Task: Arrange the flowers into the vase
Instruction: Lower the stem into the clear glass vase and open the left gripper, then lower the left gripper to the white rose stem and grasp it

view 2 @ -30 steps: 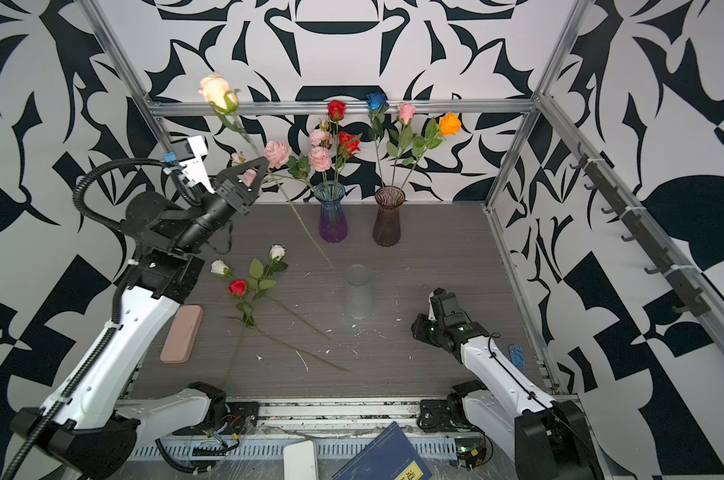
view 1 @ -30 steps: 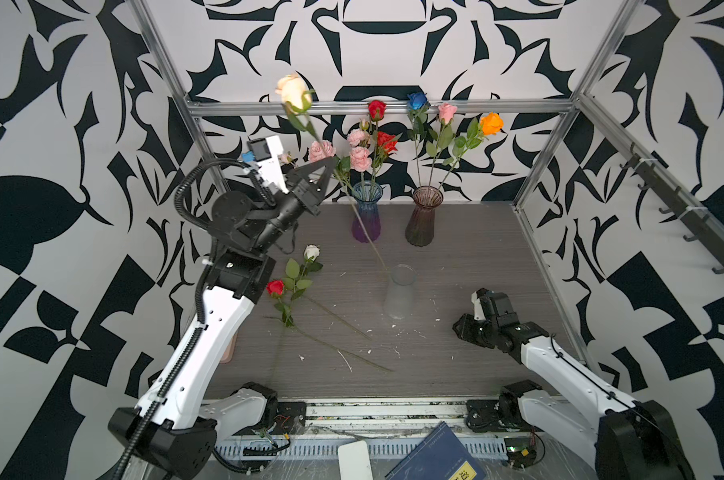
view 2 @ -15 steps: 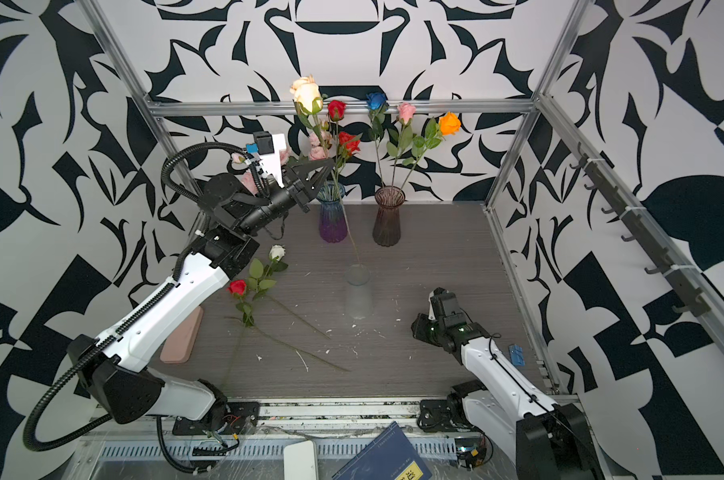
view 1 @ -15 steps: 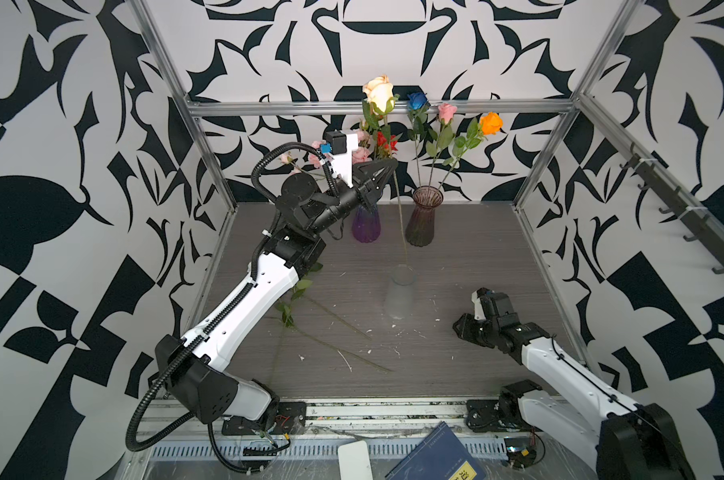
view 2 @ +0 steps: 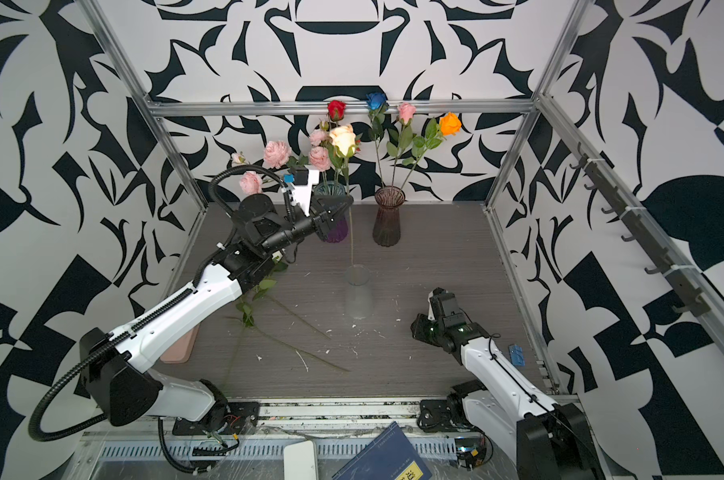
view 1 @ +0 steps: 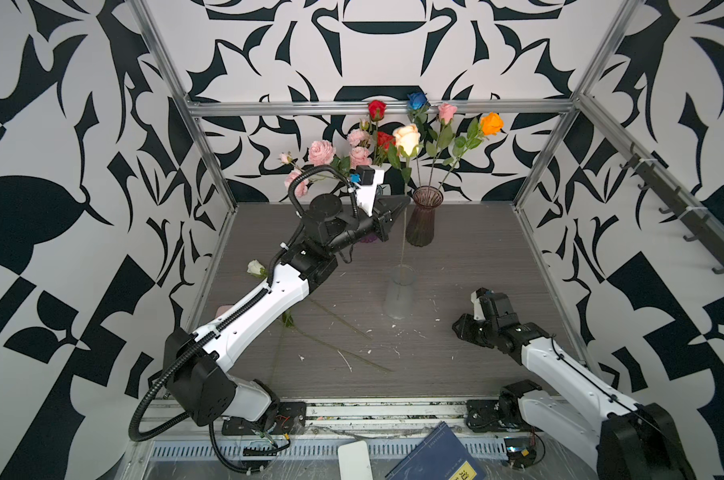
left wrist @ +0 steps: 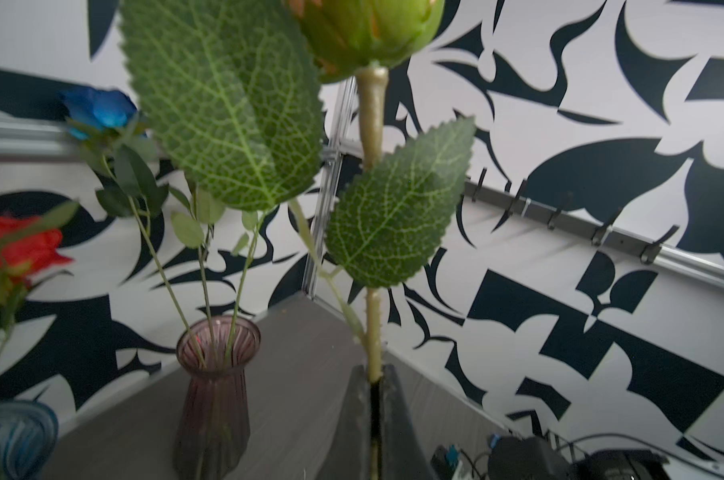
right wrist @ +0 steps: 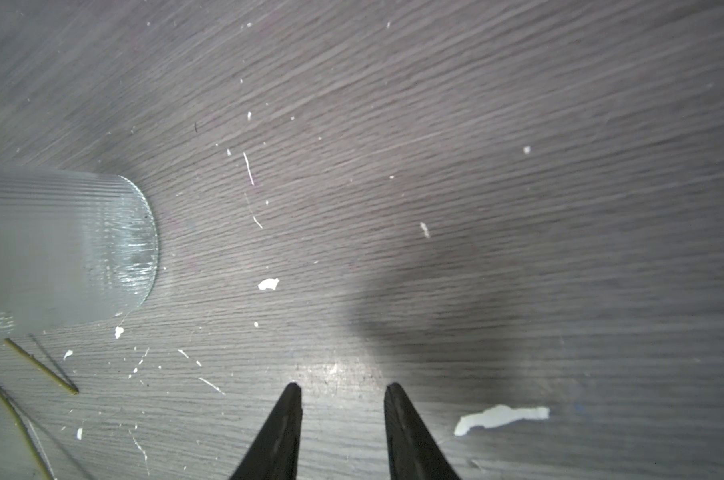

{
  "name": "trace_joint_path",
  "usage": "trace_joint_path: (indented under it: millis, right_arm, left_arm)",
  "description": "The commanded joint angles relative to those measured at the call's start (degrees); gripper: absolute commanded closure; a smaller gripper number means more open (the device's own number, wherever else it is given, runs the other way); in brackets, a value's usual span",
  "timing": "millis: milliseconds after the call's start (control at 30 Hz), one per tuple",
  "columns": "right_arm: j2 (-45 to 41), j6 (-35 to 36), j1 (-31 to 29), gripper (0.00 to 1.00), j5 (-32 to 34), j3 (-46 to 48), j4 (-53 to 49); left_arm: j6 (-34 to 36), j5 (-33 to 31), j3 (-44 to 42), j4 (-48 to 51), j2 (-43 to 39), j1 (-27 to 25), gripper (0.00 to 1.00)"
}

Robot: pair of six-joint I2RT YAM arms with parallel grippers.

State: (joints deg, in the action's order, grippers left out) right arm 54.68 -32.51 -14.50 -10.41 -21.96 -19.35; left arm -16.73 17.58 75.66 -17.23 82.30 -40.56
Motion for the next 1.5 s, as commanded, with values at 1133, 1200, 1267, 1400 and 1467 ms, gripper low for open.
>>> trace_joint_path:
  millis: [1133, 1200, 1267, 1400, 1467]
  right_arm:
    - [-0.27, 0.96, -1.23, 0.62, 1.47, -0.56, 0.9]
    - [-0.44, 0.96, -1.23, 0.63, 1.68, -0.59, 0.81]
    - [-0.7, 0.87, -1.23, 0.62, 1.8, -0.46, 0.81]
    - [-0.89, 0.78, -1.24, 0.62, 2.03, -0.39, 0.81]
    - [-0.75, 0.87, -1.24, 0.62, 2.04, -0.46, 0.82]
  left_arm:
    - [-1.84, -6.67, -9.65, 48.52, 9.02, 33.7, 0.61]
    - [-0.05, -9.96, -6.81, 49.82, 12.38, 33.7, 0.62]
    - [1.64, -12.91, -4.03, 51.51, 15.96, 33.7, 0.62]
    - [3.35, -17.02, -1.18, 51.88, 20.83, 33.61, 0.62]
    - [3.72, -17.67, -0.31, 51.51, 22.92, 33.61, 0.62]
